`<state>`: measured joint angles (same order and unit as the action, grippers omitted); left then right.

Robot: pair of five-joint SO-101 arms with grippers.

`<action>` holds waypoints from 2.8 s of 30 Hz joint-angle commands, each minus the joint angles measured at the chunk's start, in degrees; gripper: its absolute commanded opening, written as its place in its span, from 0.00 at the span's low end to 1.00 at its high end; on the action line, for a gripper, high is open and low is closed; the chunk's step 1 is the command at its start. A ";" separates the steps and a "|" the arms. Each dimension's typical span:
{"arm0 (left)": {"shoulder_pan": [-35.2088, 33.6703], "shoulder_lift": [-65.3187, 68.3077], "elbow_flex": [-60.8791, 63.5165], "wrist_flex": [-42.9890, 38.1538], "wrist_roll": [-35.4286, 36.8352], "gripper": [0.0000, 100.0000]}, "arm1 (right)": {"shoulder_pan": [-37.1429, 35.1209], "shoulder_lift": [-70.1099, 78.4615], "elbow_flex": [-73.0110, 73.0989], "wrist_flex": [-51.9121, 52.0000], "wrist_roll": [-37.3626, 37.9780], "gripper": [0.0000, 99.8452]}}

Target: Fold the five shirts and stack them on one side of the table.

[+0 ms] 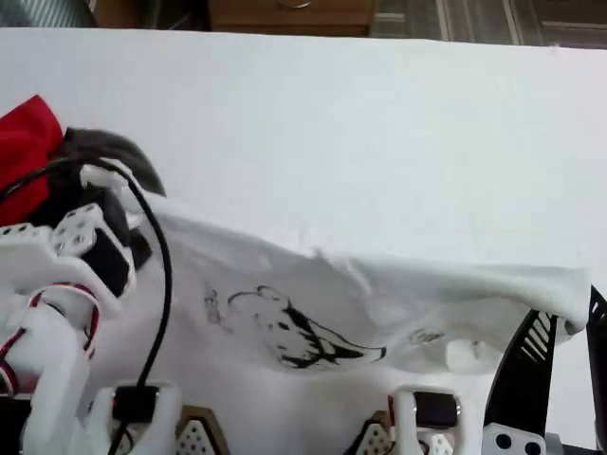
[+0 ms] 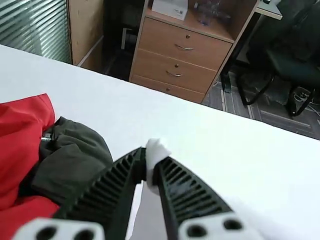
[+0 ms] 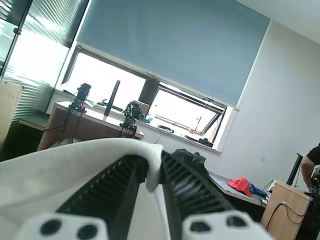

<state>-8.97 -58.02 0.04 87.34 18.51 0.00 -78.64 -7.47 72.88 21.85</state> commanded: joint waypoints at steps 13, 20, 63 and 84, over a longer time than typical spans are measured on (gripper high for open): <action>-0.62 -10.81 0.57 3.08 0.18 0.03 | 0.22 2.42 -8.53 6.20 -0.09 0.02; -0.62 -8.09 4.97 -0.35 0.18 0.03 | 0.22 4.70 -5.19 3.12 0.00 0.02; 1.41 75.78 -34.24 -26.11 0.18 0.03 | 3.12 84.53 -6.07 -37.49 0.09 0.02; 1.32 87.65 -40.92 0.53 -3.69 0.03 | 0.75 91.65 -5.98 -9.80 0.00 0.02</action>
<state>-7.65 30.42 -37.93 84.00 15.52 1.14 14.02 -10.55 57.85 21.93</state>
